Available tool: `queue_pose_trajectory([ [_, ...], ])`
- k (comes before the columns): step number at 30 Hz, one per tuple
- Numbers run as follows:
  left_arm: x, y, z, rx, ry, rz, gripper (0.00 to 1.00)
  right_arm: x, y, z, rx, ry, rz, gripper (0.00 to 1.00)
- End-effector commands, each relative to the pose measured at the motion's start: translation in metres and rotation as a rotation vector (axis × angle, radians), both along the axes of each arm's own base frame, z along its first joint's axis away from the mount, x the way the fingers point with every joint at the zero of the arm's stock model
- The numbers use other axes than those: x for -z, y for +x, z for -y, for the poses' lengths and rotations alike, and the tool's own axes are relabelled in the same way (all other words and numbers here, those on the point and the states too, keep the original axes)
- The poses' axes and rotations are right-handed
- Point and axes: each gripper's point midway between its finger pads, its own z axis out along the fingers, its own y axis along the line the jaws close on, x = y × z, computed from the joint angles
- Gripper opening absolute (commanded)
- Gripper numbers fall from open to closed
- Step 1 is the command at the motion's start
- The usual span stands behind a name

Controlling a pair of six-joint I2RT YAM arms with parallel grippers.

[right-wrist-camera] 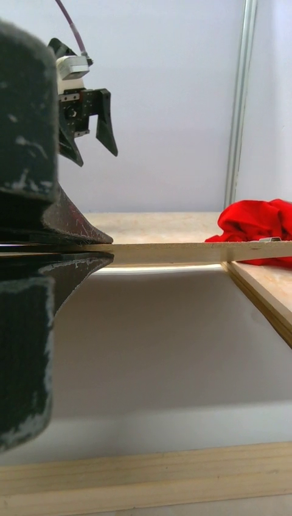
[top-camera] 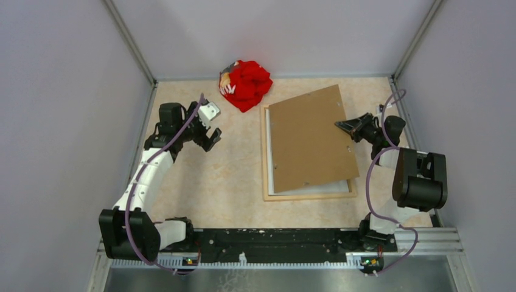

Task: Put the photo into the frame
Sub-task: Turn over the photo frame item on the photo frame.

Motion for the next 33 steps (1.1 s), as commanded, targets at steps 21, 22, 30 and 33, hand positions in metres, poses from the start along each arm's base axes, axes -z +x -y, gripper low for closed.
queue_pose_trajectory([
  [21, -0.007, -0.001, 0.004, 0.038, 0.011, 0.044, 0.98, -0.015, -0.009, -0.015, -0.037, 0.035, 0.087, 0.00],
  [22, -0.006, -0.001, 0.005, 0.041, 0.011, 0.037, 0.98, -0.015, -0.009, -0.016, -0.038, 0.037, 0.086, 0.00],
  [30, 0.002, -0.001, 0.009, 0.047, 0.013, 0.008, 0.98, -0.011, -0.006, -0.018, -0.042, 0.023, 0.095, 0.00],
  [33, 0.006, -0.002, 0.012, 0.047, 0.011, -0.007, 0.98, -0.010, -0.005, -0.025, -0.065, 0.008, 0.106, 0.00],
])
